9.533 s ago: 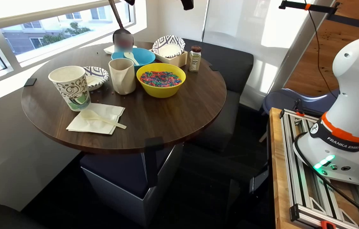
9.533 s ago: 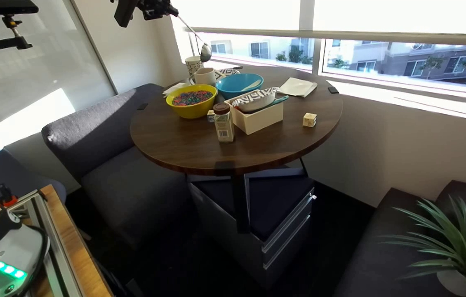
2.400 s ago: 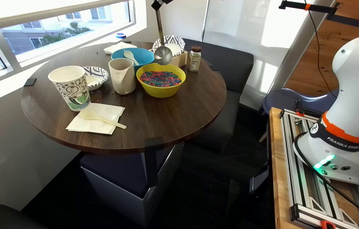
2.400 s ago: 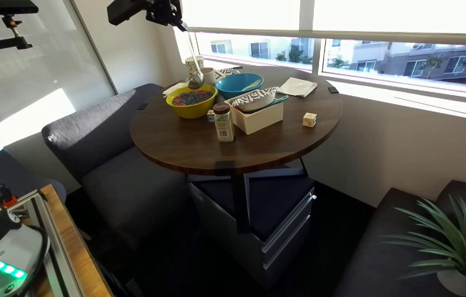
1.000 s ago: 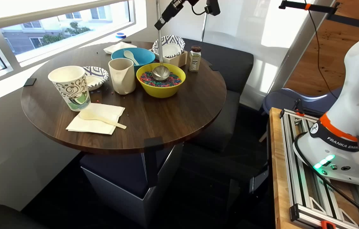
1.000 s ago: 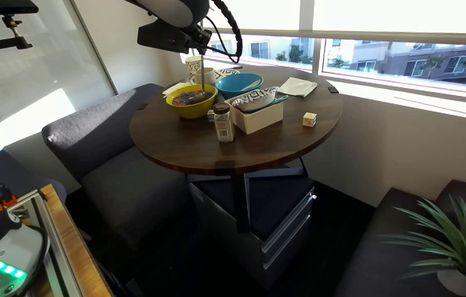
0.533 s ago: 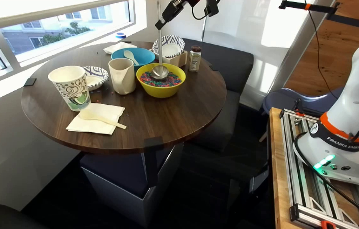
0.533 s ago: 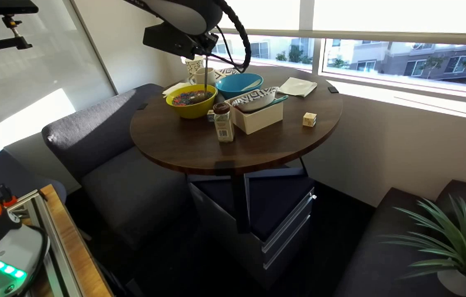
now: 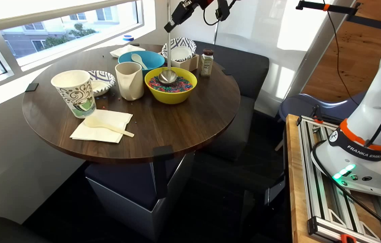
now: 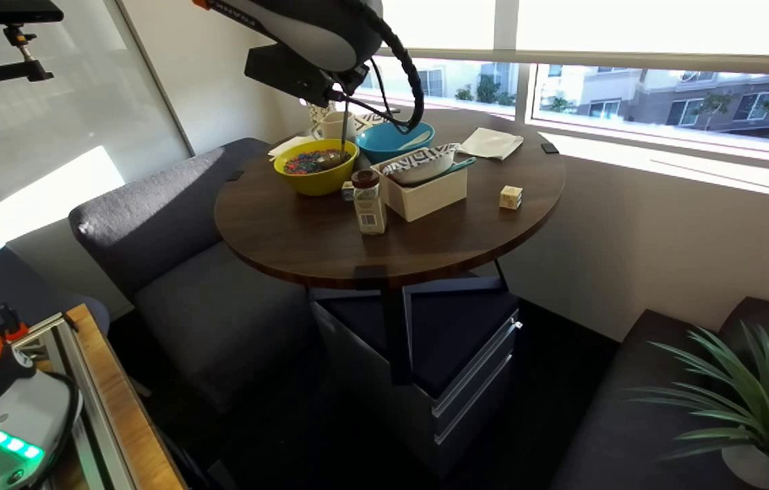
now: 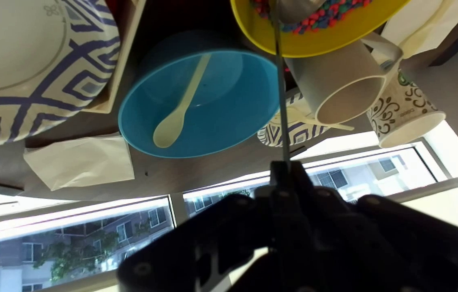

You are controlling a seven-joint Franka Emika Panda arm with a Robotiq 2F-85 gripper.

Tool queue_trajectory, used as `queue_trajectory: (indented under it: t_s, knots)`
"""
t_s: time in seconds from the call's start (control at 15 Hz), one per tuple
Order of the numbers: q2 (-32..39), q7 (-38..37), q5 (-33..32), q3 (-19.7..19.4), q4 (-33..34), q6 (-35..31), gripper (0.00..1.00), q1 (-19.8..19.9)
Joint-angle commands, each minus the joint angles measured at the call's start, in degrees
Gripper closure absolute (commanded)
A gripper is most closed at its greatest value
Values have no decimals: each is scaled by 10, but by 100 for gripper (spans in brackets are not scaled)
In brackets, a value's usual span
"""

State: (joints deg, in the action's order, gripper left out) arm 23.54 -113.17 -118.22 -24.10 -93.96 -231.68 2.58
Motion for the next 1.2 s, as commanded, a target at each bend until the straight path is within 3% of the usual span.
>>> queue_trajectory:
  t_s: [0.0, 0.4, 0.47, 0.53, 0.73, 1.13]
  knots:
    - [27, -23, -2, 29, 29, -17, 99, 31]
    - [53, -25, 4, 42, 56, -46, 99, 61]
    - [57, -26, 5, 44, 59, -50, 94, 64]
    - [61, -26, 5, 44, 63, -54, 71, 67]
    - [68, -28, 3, 44, 72, -58, 62, 71]
    - [69, -34, -12, 40, 86, -53, 15, 63]
